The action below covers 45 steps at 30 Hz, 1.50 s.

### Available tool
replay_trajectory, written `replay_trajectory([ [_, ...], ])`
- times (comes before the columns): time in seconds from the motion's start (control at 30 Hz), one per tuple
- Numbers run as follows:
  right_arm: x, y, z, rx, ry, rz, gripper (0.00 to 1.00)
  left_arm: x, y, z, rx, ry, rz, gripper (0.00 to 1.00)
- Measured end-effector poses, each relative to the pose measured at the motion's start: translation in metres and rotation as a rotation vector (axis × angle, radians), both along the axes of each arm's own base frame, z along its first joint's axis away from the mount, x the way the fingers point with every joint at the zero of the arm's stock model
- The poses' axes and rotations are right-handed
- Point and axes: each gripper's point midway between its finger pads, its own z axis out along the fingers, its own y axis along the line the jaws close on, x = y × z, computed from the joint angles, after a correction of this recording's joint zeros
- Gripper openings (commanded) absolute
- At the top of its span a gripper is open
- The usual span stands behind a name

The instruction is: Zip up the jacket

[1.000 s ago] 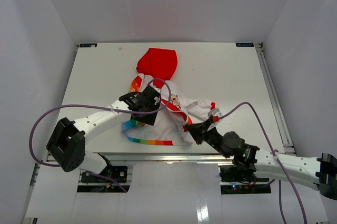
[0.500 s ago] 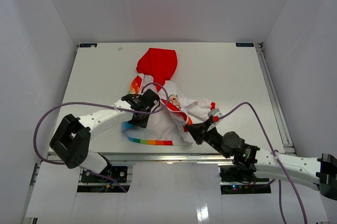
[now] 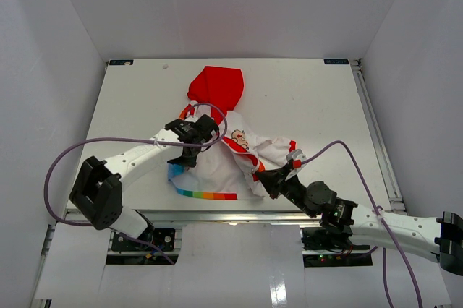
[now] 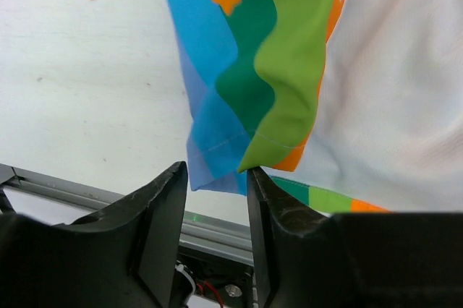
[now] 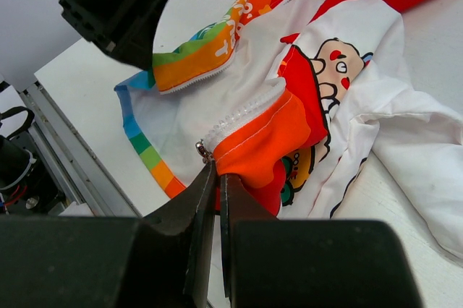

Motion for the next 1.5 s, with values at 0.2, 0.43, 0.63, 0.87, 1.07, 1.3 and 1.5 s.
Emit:
replay_trajectory([
  [0.2, 0.000, 0.000, 0.001, 0.005, -0.001, 0.000, 0.08, 0.017, -0.023, 0.035, -0.116, -0.123, -0.025, 0.50],
  [0.43, 0.000, -0.001, 0.001, 0.005, -0.001, 0.000, 0.08, 0.016, -0.068, 0.036, -0.301, -0.106, -0.196, 0.50],
  [0.63, 0.000, -0.001, 0.001, 0.004, -0.001, 0.000, 0.08, 0.013, -0.081, 0.011, -0.307, -0.028, -0.255, 0.50],
  [0.87, 0.000, -0.002, 0.003, 0.011, -0.004, -0.006, 0.08, 0.010, -0.079, -0.017, -0.268, 0.033, -0.248, 0.50],
  [1.07, 0.001, -0.002, 0.001, 0.003, -0.001, -0.008, 0.08, -0.002, -0.055, -0.034, -0.181, 0.063, -0.180, 0.49],
  [1.3, 0.001, -0.002, -0.003, -0.011, 0.004, -0.009, 0.08, -0.007, -0.040, -0.040, -0.125, 0.072, -0.150, 0.49],
  [1.5, 0.001, -0.002, -0.003, -0.010, 0.004, -0.009, 0.08, -0.008, -0.023, -0.054, -0.082, 0.096, -0.108, 0.49],
])
